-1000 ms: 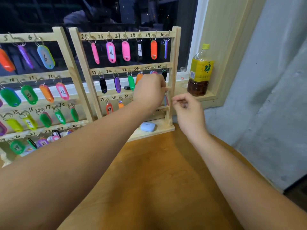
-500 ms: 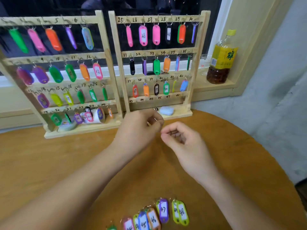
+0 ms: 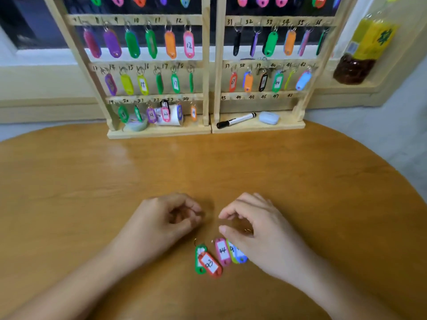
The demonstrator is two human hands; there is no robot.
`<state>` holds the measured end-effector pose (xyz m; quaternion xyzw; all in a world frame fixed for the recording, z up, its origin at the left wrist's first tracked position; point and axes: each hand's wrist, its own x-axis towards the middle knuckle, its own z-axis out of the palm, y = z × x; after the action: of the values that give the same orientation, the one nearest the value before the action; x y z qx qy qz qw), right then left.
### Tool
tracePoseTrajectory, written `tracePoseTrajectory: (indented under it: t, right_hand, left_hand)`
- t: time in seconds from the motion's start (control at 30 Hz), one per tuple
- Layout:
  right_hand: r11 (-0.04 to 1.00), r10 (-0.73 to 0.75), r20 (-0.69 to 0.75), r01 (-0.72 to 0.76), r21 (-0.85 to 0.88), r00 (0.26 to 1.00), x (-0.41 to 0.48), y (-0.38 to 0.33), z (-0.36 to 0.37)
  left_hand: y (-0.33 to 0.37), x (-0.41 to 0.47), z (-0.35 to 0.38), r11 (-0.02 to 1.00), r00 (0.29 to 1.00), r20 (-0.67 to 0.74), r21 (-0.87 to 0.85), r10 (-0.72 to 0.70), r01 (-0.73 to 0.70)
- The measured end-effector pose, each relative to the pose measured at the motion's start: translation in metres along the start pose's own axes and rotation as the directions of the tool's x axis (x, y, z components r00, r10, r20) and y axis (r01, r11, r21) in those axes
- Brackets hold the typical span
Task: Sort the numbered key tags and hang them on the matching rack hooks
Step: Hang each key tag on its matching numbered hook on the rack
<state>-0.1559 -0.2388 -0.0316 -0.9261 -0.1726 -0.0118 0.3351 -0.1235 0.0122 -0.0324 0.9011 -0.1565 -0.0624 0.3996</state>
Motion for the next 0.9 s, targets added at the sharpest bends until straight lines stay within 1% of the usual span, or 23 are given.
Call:
tracePoseTrajectory:
  t: [0.1,0.23,0.33,0.43,0.53,0.7,0.8,0.9]
  right_hand:
    - [0.996,0.003,0.08,0.005,-0.094,0.997,-0.005,-0.008,0.011]
    - [0.985,-0.046,0.097,0.061,-0.159,0.994,-0.005,-0.021,0.023]
    - [0.973,-0.038,0.128,0.066,-0.22,0.991,-0.004,-0.027,0.03]
    - [0.974,-0.028,0.151,0.061,-0.219,0.988,-0.004,-0.031,0.033]
    - [0.976,-0.029,0.15,0.061,-0.21,0.988,-0.004,-0.033,0.038]
    - [0.966,-0.024,0.13,0.056,-0.253,0.991,-0.003,-0.033,0.044]
    - [0.958,-0.027,0.103,0.055,-0.28,0.994,-0.004,-0.033,0.045]
    - [0.956,-0.059,0.097,0.084,-0.282,0.994,-0.003,-0.034,0.044]
  left_hand:
    - [-0.011,-0.012,0.003,0.999,0.999,0.037,-0.032,0.022,-0.021]
    - [-0.023,-0.022,0.009,0.997,0.997,0.03,-0.014,0.078,-0.077]
    - [-0.027,-0.026,0.014,0.992,0.992,0.004,0.003,0.126,-0.126]
    - [-0.026,-0.027,0.014,0.99,0.99,0.002,-0.011,0.143,-0.143]
    - [-0.028,-0.028,0.014,0.99,0.989,0.042,0.001,0.139,-0.139]
    - [-0.029,-0.028,0.01,0.987,0.984,0.081,0.01,0.16,-0.161]
    - [-0.03,-0.028,0.005,0.984,0.975,0.131,0.003,0.177,-0.179]
    - [-0.033,-0.028,0.004,0.98,0.973,0.125,0.015,0.193,-0.196]
